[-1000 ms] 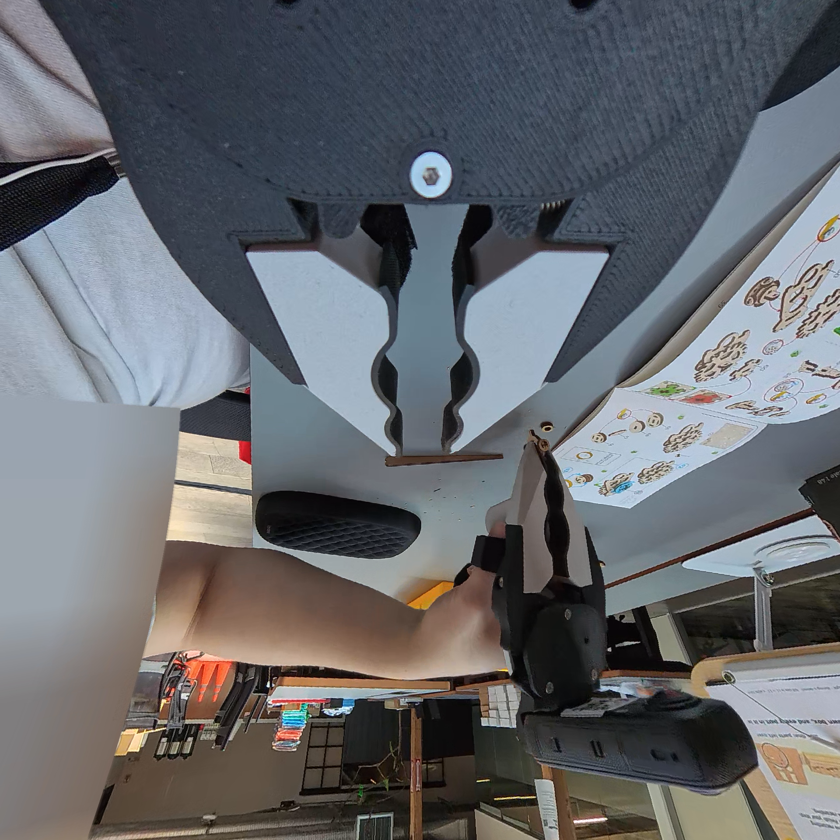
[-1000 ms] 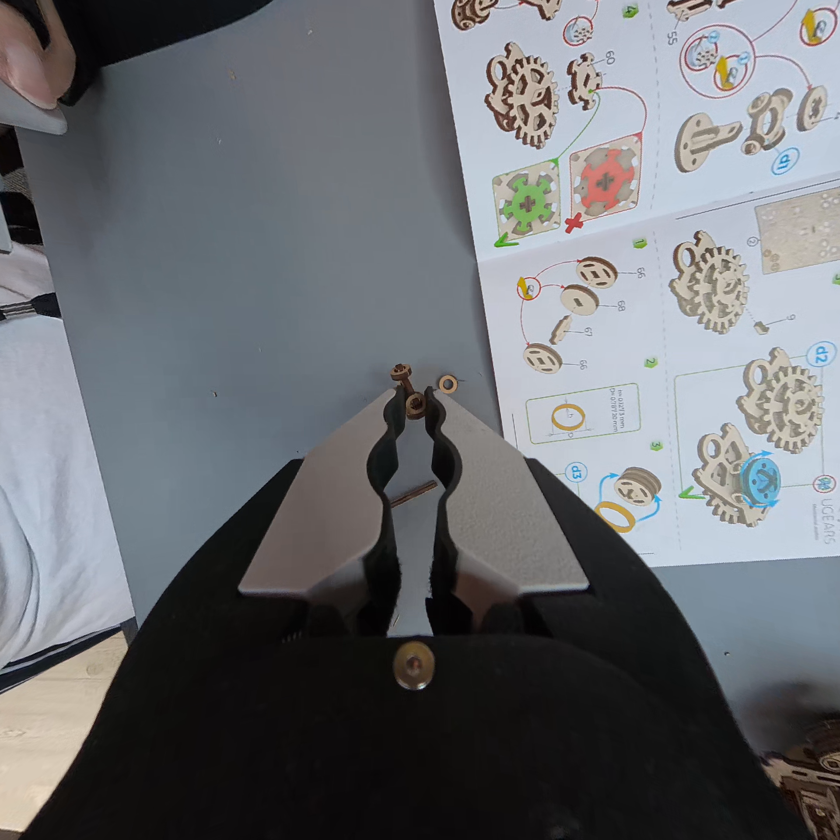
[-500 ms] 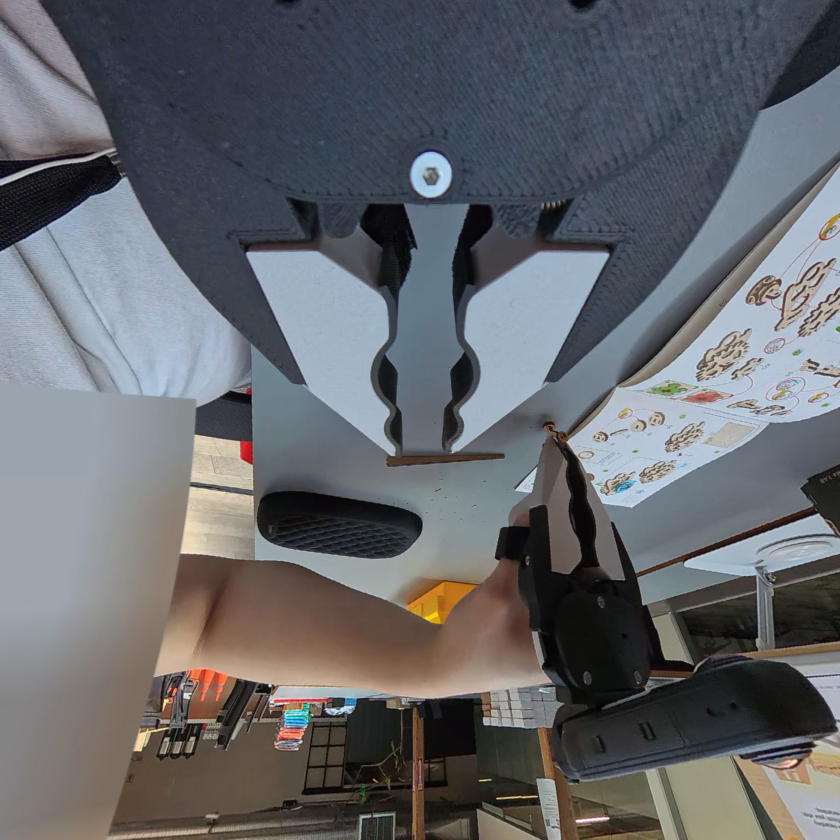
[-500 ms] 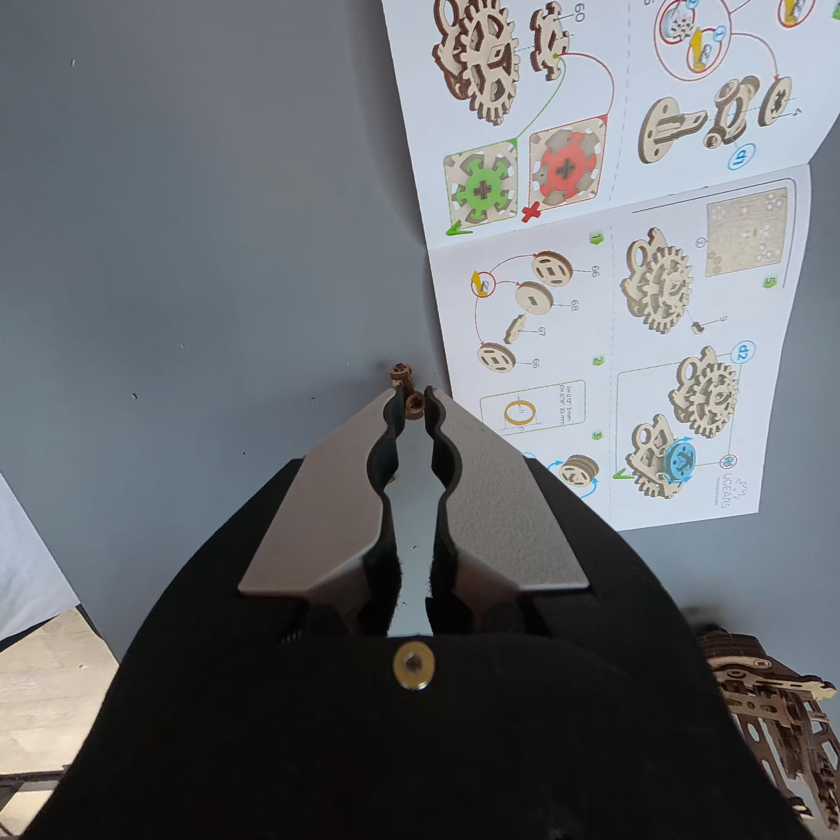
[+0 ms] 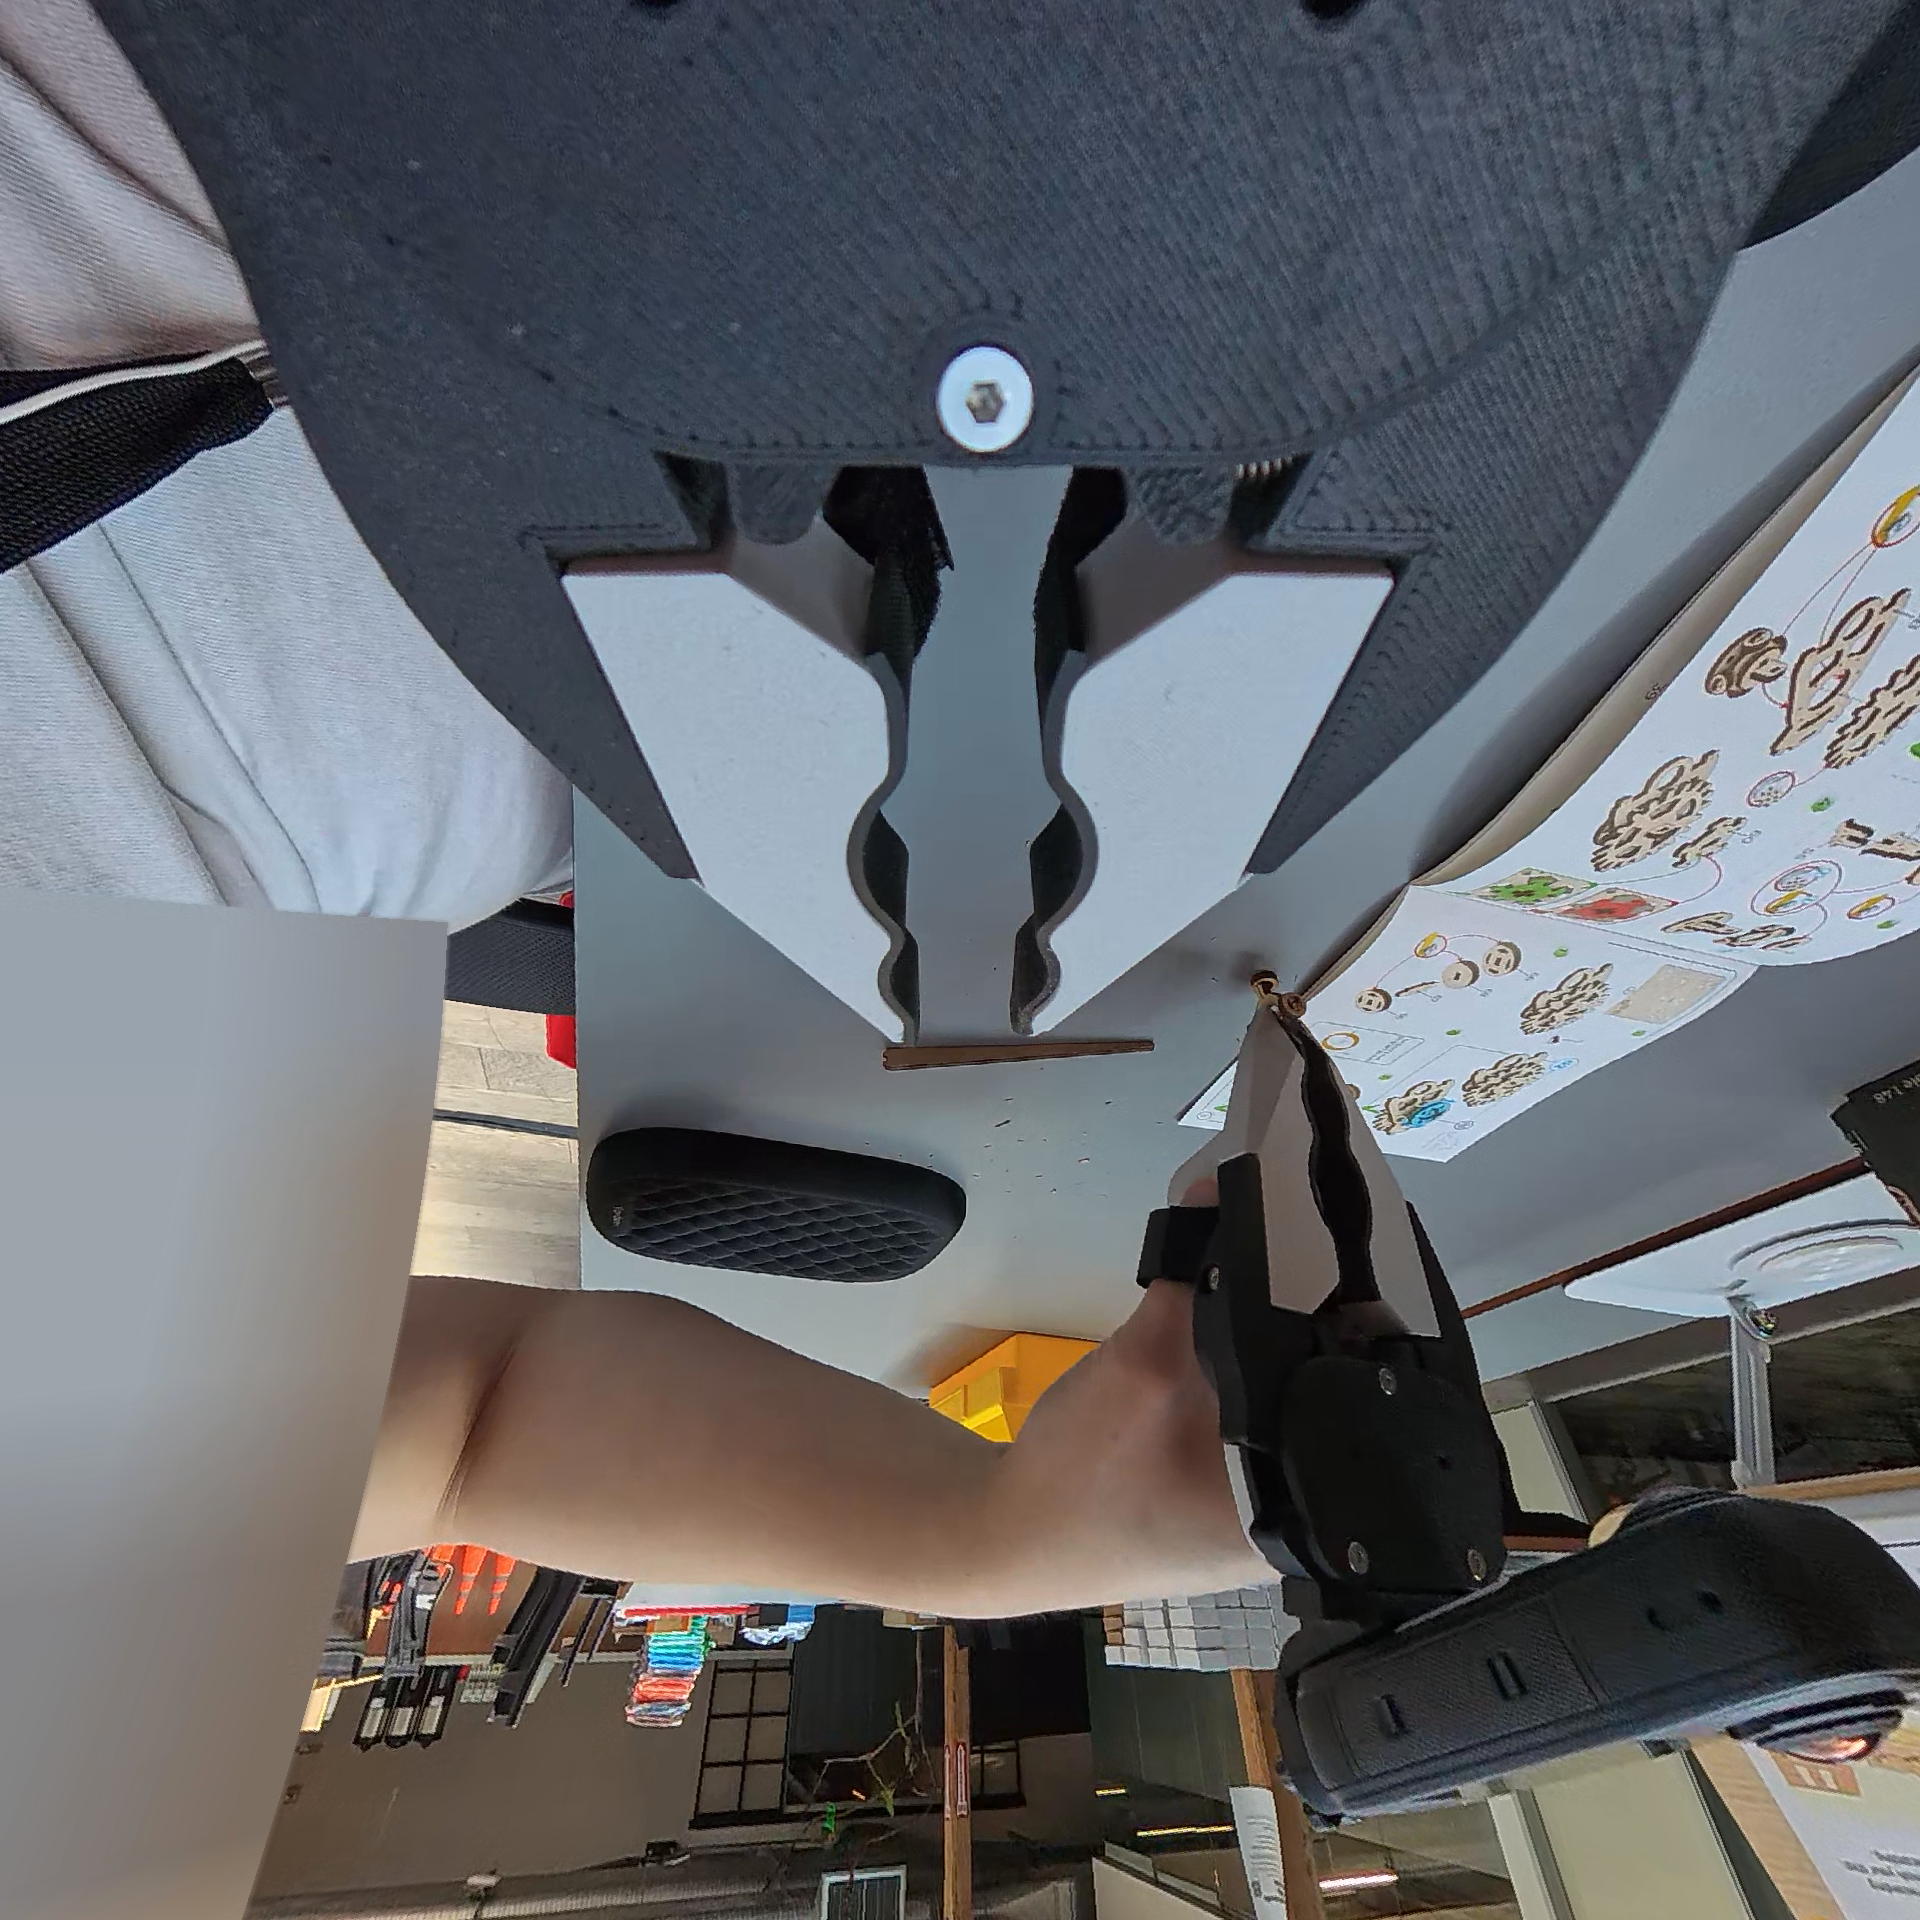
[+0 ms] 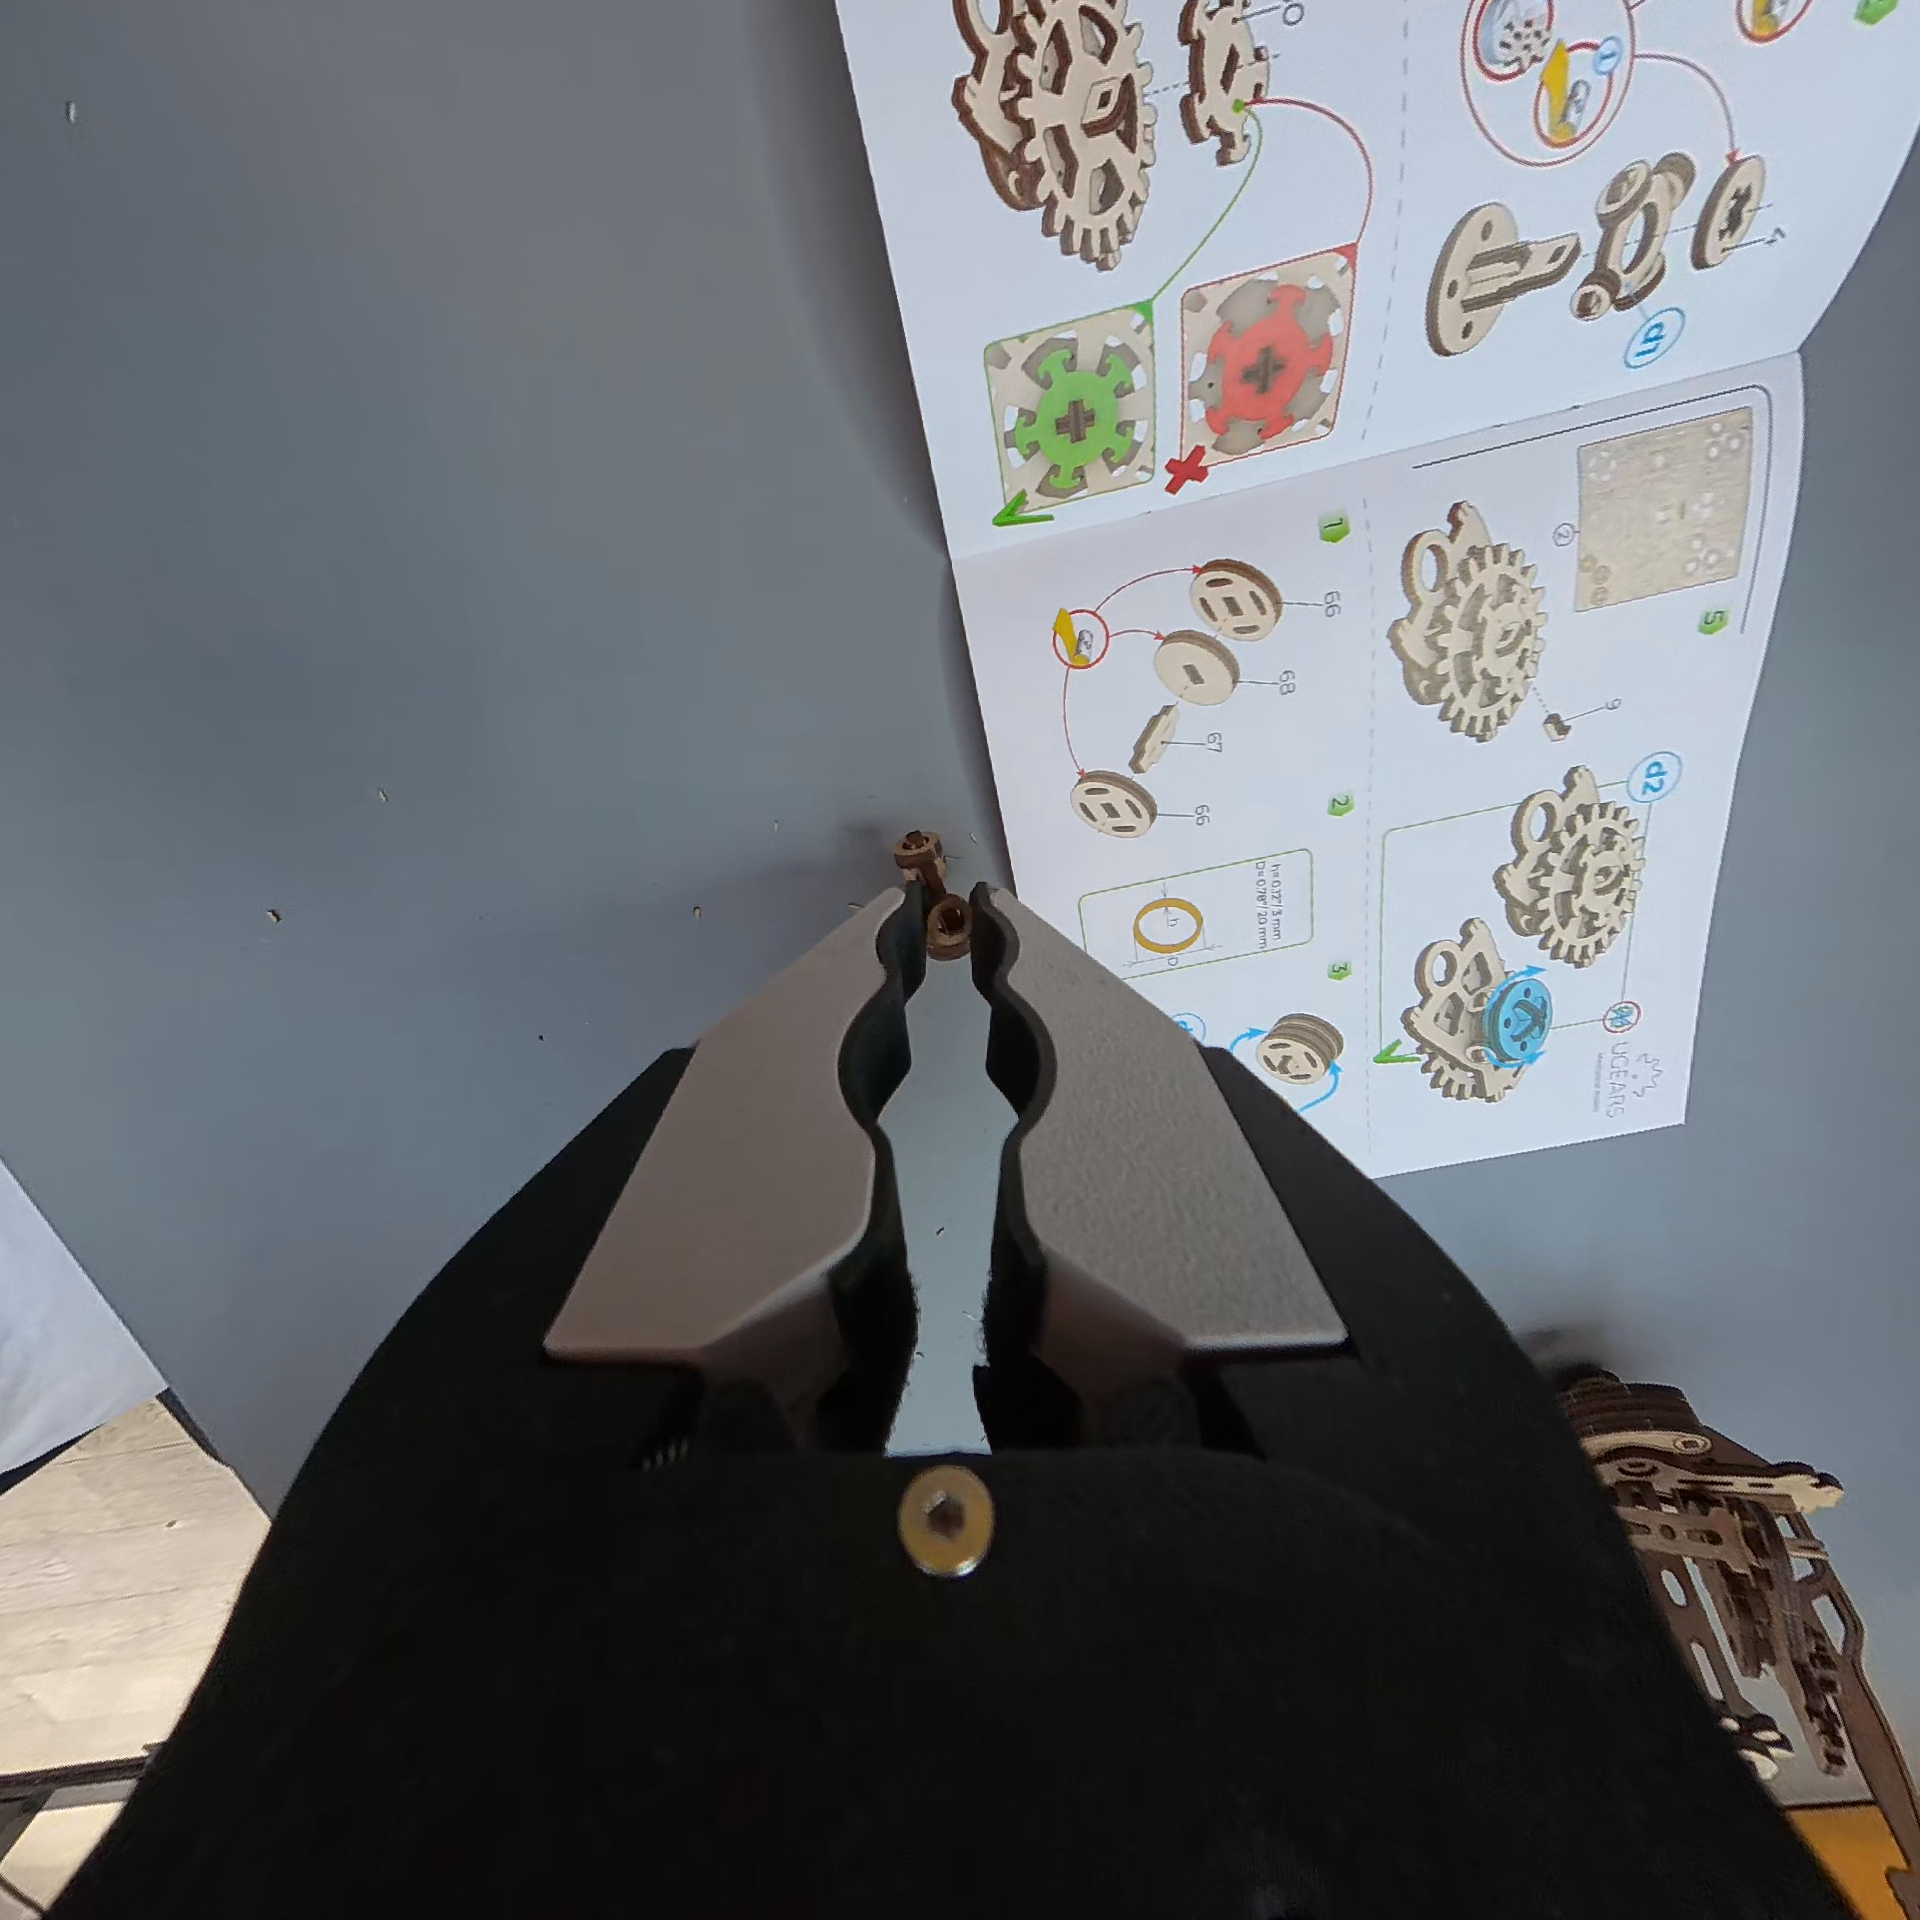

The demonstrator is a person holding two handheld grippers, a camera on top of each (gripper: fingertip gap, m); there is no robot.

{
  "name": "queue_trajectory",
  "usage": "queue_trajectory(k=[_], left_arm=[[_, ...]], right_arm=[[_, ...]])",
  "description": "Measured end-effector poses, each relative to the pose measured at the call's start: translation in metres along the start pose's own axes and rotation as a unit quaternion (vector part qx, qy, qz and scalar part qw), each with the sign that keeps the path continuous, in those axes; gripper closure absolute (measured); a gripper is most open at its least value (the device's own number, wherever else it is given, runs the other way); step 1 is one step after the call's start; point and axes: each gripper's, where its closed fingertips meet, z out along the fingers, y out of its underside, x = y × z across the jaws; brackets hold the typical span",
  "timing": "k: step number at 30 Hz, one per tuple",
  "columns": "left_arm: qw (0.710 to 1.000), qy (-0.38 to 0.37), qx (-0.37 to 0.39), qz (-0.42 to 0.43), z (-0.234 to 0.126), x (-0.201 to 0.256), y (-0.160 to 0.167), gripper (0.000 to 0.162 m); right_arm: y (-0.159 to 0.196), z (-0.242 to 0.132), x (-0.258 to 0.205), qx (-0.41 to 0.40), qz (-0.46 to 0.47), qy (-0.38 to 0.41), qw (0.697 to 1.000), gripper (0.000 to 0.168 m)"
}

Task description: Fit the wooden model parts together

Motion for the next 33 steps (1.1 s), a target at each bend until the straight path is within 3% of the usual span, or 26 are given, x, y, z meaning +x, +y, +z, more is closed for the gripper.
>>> queue_trajectory(k=[11, 33], left_arm=[[1.0, 0.001, -0.001, 0.0, -0.0001, 0.0003, 0.0002, 0.147], [1.0, -0.001, -0.005, 0.002, 0.0011, 0.0007, 0.0017, 0.146]], right_arm=[[-0.0003, 0.0014, 0.0015, -0.003, -0.003, 0.007, 1.0, 0.162], [-0.0007, 0.0006, -0.0009, -0.02, -0.046, 0.1, 0.994, 0.163]])
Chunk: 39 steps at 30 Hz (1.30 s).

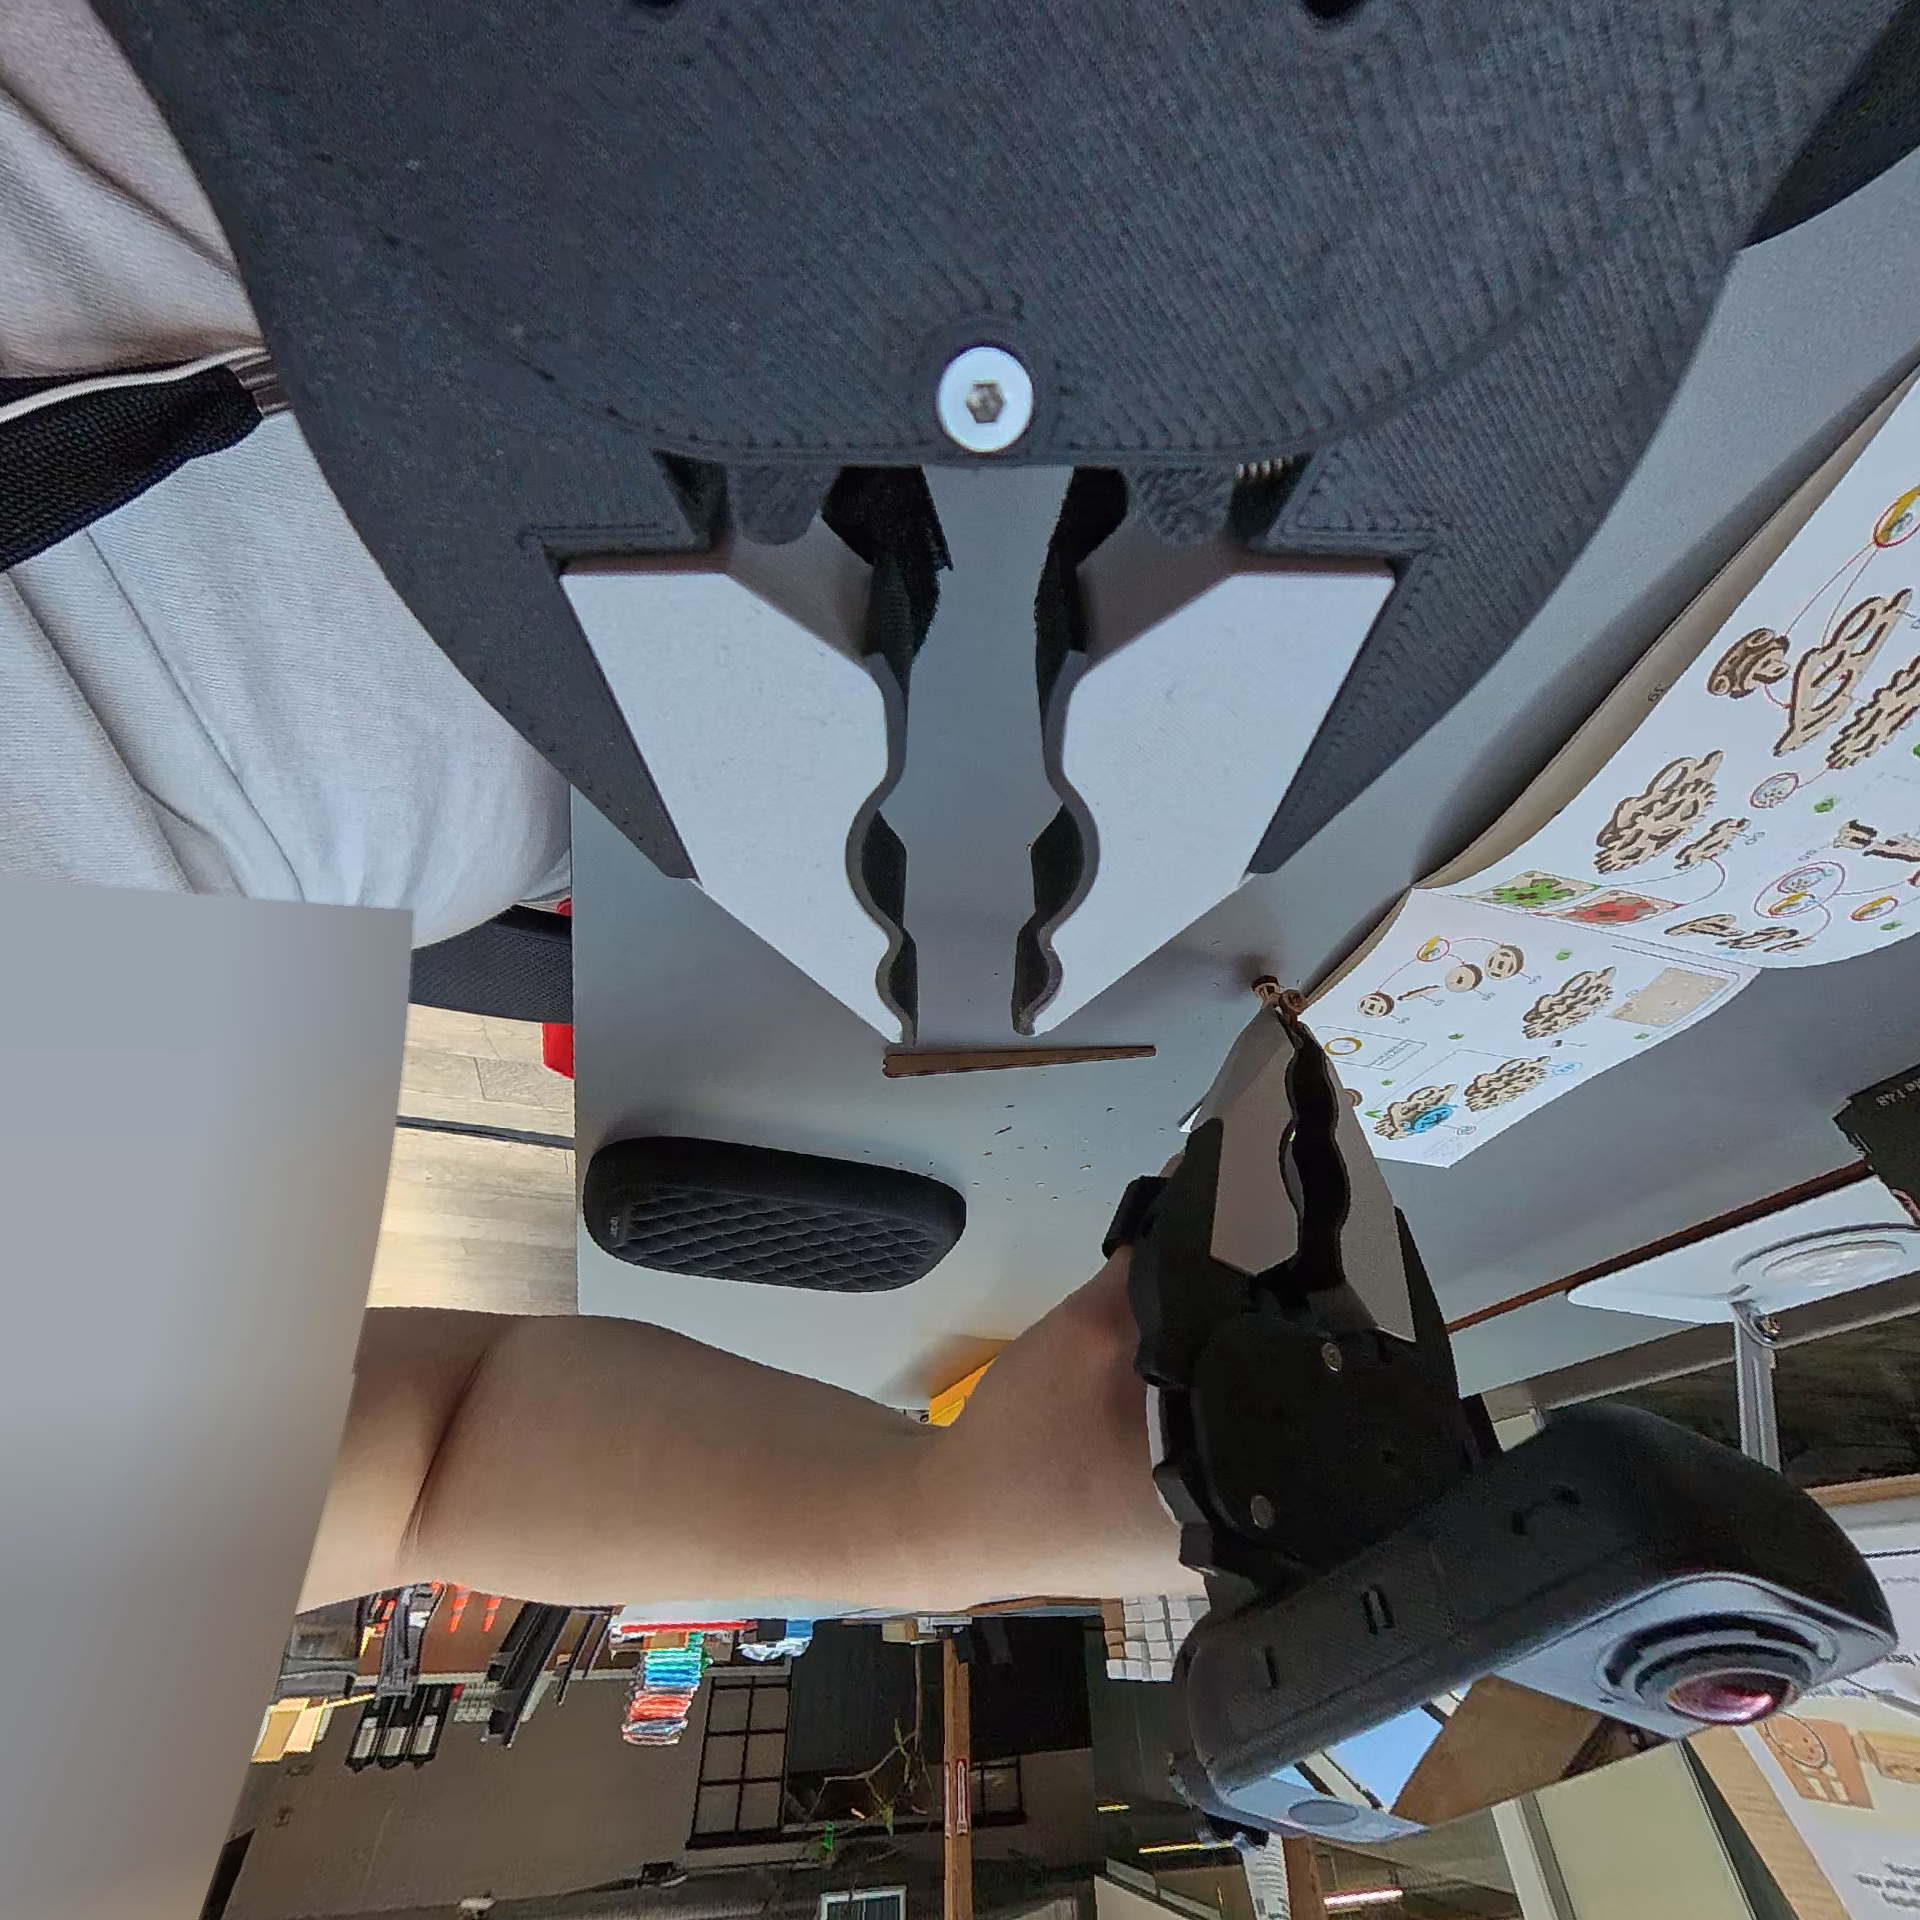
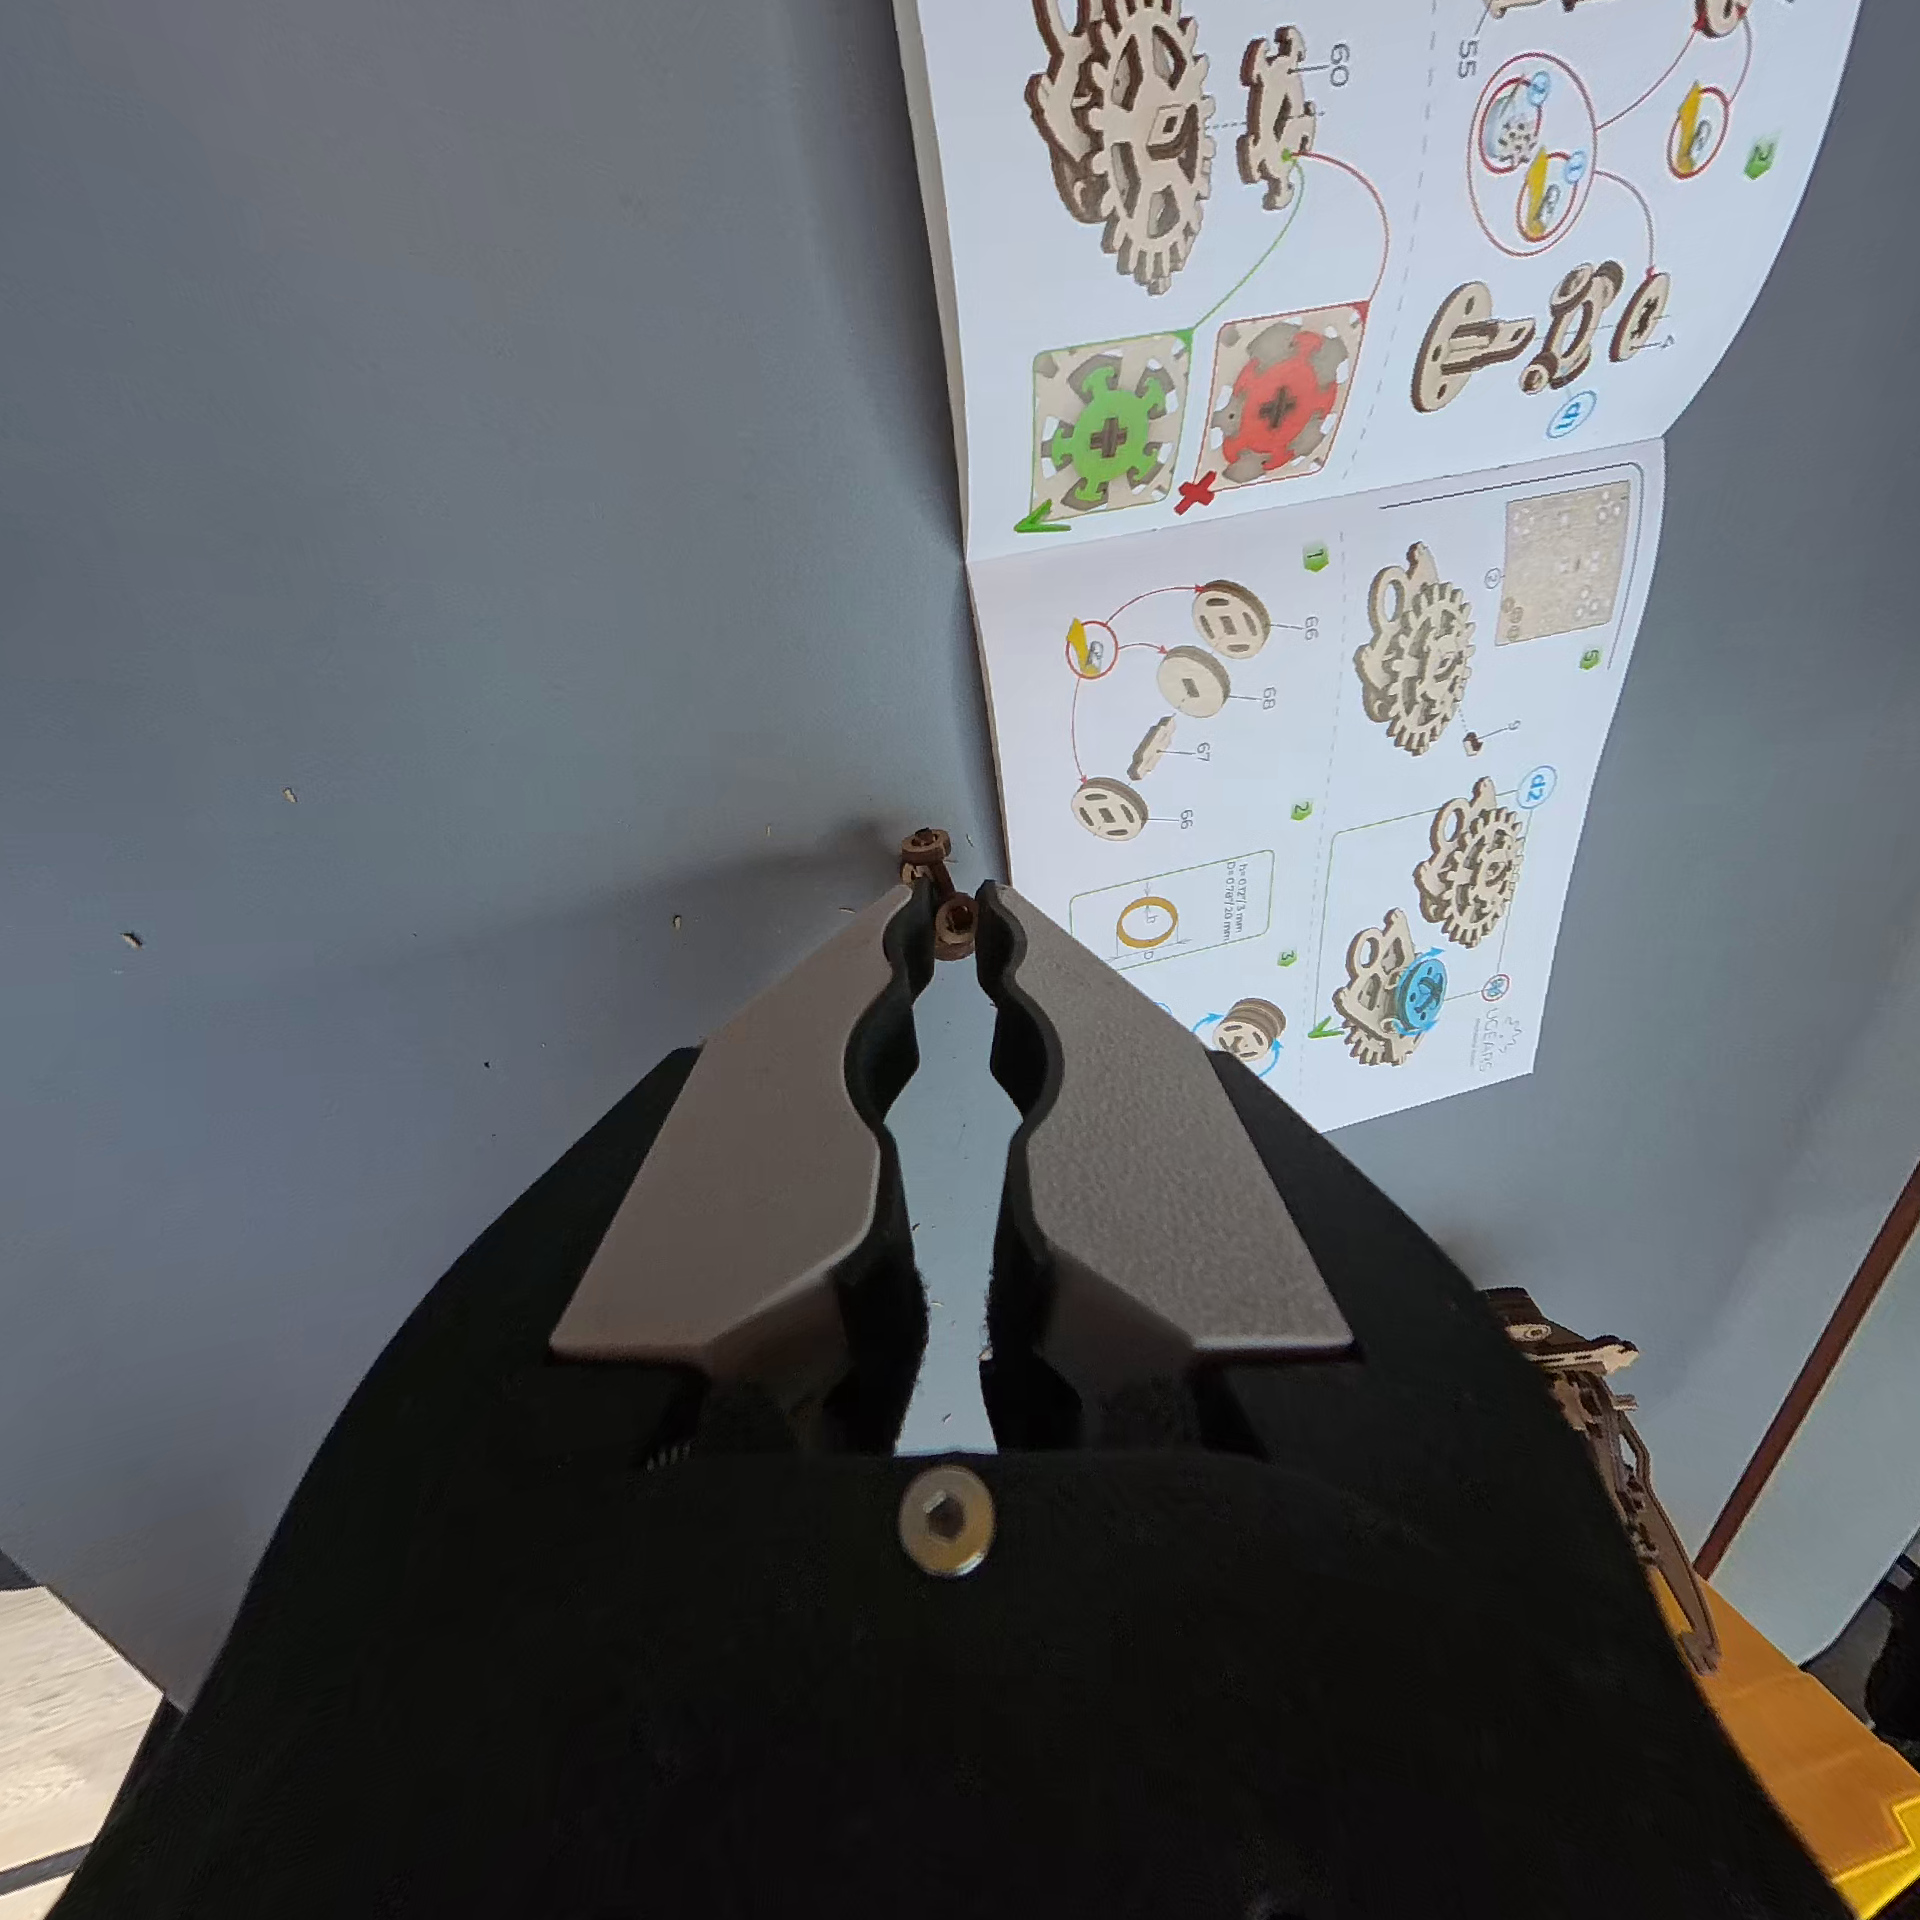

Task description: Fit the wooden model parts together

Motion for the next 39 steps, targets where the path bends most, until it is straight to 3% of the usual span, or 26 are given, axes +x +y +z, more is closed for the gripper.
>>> queue_trajectory(k=[24, 27, 32, 36, 39], left_arm=[[1.0, 0.0, -0.004, 0.002, 0.001, 0.0, 0.001, 0.145], [1.0, 0.0, 0.0, 0.001, 0.0, 0.0, 0.0, 0.144], [1.0, 0.007, 0.001, -0.012, 0.0, 0.0, 0.0, 0.143], [1.0, 0.011, 0.007, -0.026, -0.001, -0.002, -0.002, 0.142], [1.0, 0.01, 0.011, -0.028, -0.002, -0.003, -0.003, 0.142]], right_arm=[[-0.009, 0.006, -0.013, -0.025, -0.045, 0.012, 0.999, 0.162], [-0.003, 0.006, -0.007, -0.073, -0.074, 0.043, 0.994, 0.162], [-0.026, -0.027, 0.003, 0.008, -0.073, 0.06, 0.996, 0.161], [-0.036, -0.039, 0.002, 0.084, -0.003, -0.022, 0.996, 0.162], [-0.036, -0.031, -0.006, 0.149, 0.082, -0.122, 0.978, 0.162]])
